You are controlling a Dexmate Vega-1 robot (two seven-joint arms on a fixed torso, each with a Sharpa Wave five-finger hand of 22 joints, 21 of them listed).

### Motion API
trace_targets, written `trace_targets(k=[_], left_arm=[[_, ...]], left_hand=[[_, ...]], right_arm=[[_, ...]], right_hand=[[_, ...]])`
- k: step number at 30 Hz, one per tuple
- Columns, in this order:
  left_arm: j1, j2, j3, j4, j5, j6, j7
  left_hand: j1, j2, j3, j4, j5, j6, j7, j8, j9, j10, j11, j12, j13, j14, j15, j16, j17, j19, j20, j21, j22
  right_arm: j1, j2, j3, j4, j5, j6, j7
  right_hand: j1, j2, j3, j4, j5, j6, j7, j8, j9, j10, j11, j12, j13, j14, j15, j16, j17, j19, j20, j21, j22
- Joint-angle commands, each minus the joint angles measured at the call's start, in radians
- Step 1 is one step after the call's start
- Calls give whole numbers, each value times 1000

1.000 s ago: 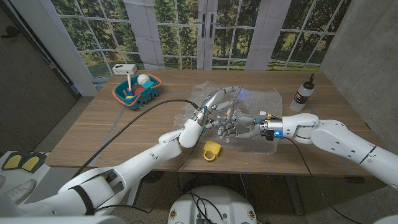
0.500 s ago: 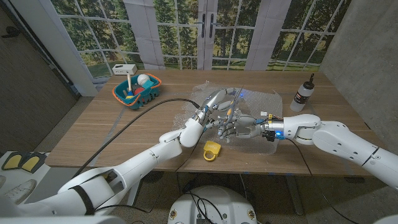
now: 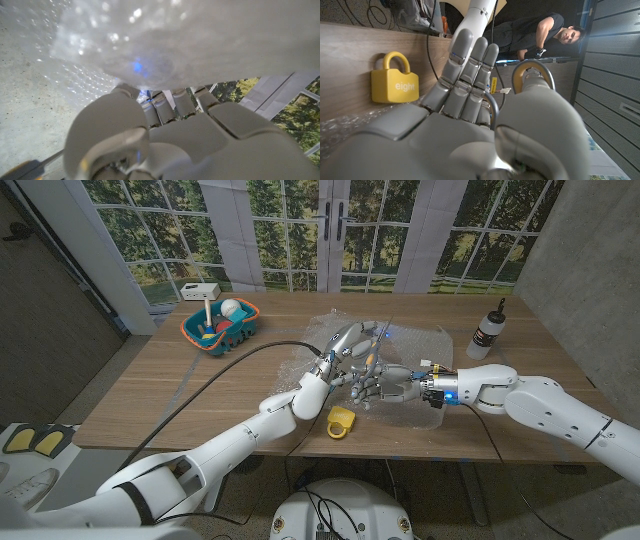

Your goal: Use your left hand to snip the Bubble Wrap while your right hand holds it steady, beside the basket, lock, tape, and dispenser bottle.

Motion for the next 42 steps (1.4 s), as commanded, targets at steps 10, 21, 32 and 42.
trace_targets(k=[10, 21, 32, 42], left_arm=[[24, -20, -10, 21, -28, -4, 66], [14, -19, -1, 46, 7, -31, 114], [11, -22, 2, 65, 12, -49, 137], [10, -24, 2, 76, 10, -54, 148]], left_hand=[[69, 1, 112, 164, 2, -85, -36, 55, 284, -179, -4, 183, 323, 35, -100, 22, 196, -47, -11, 252, 59], [59, -6, 110, 180, 9, -117, -61, 90, 388, -236, -7, 225, 409, 20, -102, 18, 255, -84, -25, 303, 46], [49, -10, 114, 187, 14, -108, -72, 121, 447, -248, -10, 239, 435, 12, -105, 11, 290, -95, -30, 325, 21], [39, -11, 119, 189, 17, -104, -78, 143, 494, -246, -10, 237, 431, 12, -105, 3, 319, -100, -37, 343, -1]], right_arm=[[0, 1, 0, 3, 7, -6, -1], [7, 10, -6, 11, 9, -16, -8], [27, 15, -14, 15, 7, -42, -15], [41, 19, -22, 19, 2, -58, -18]], right_hand=[[7, 10, 5, -6, 5, 0, -5, 3, -1, 9, -1, -3, 3, 5, -53, -6, 3, 12, -94, -5, 2], [22, 18, 11, -14, 5, 22, -10, 11, -2, 19, -11, -1, 5, 14, -57, -5, 3, 16, -96, -8, 2], [79, 47, 40, -48, 1, 150, -38, 35, 0, 92, -36, 51, 33, 54, -59, 0, 8, 24, -103, -13, 6], [120, 67, 59, -83, -11, 275, -54, 45, 13, 205, -63, 176, 110, 98, -61, -9, 14, 34, -104, -6, 11]])
